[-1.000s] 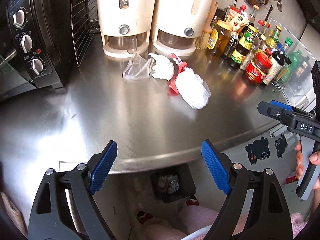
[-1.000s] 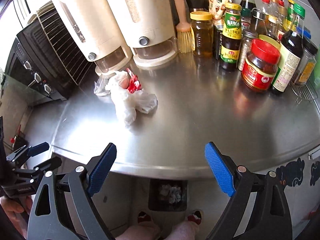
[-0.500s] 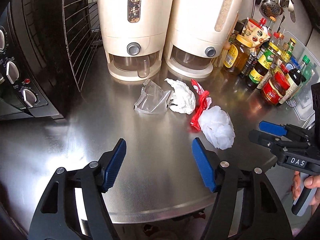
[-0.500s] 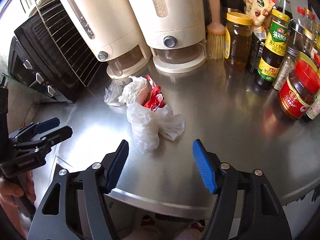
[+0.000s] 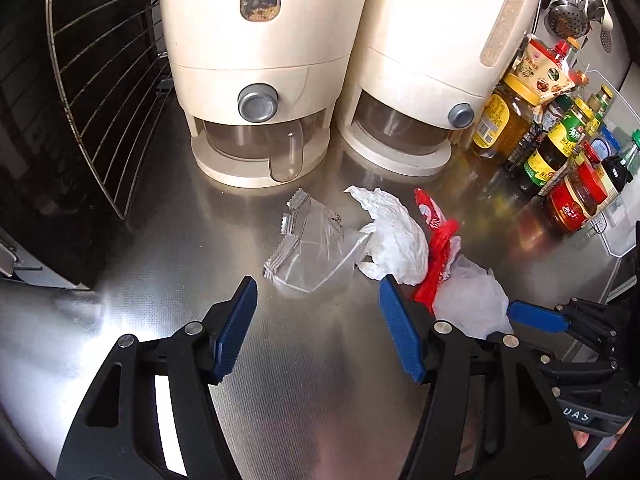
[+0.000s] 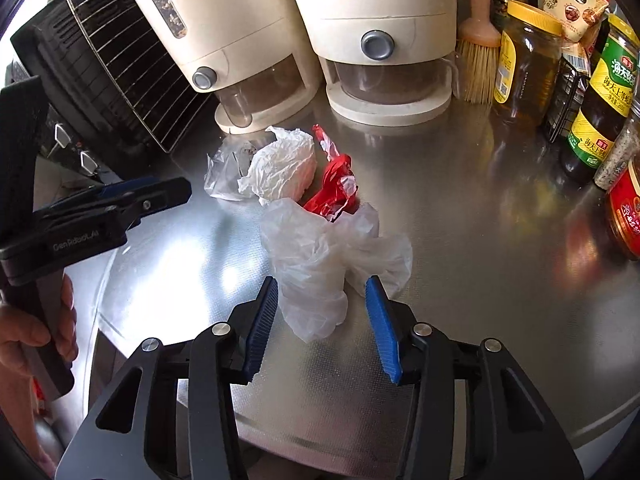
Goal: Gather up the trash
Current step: 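Grasp the white plastic bag with the right tool, then grasp the clear plastic wrapper with the left tool while the right tool holds the white bag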
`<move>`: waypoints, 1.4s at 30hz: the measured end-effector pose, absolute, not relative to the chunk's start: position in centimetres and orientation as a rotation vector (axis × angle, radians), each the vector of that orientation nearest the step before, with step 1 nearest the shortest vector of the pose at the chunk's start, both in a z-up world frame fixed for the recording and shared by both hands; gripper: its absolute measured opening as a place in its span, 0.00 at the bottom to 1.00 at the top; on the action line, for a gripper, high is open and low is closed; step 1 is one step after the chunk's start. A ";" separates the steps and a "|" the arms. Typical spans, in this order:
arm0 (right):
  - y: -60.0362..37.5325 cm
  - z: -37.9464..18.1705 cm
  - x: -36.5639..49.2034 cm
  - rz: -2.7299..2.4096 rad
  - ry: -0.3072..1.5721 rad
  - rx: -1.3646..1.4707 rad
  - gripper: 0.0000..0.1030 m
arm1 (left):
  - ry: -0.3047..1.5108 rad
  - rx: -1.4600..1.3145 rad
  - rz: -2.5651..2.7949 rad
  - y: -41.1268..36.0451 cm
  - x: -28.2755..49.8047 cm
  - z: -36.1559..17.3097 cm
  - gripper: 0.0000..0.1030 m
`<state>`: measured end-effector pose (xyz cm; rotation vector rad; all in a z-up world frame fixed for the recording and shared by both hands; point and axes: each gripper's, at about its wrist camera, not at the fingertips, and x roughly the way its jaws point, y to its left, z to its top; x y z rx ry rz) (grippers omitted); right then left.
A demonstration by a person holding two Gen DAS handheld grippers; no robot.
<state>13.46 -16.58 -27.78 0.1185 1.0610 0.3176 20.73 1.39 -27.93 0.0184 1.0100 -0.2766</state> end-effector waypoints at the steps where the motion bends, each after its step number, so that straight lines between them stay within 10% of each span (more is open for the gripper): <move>1: -16.5 -28.0 13.6 0.317 1.065 0.116 0.44 | 1.022 0.019 -0.275 1.4 21.3 -28.4 0.58; 12: -16.1 -29.3 14.4 0.326 1.096 0.101 0.28 | 1.068 0.019 -0.314 0.6 24.0 -31.3 0.57; 18: -16.2 -29.5 14.0 0.341 1.105 0.095 0.18 | 1.080 0.006 -0.351 0.5 24.2 -32.2 0.09; 23: -16.6 -29.1 13.4 0.349 1.109 0.090 0.16 | 1.059 0.010 -0.373 0.1 24.2 -32.1 0.01; 29: -17.9 -28.5 12.3 0.334 1.097 0.104 0.16 | 0.988 0.036 -0.362 -0.5 23.8 -30.0 0.25; 42: -19.4 -28.3 12.4 0.317 1.106 0.156 0.16 | 0.949 0.139 -0.392 -2.8 26.7 -30.3 0.30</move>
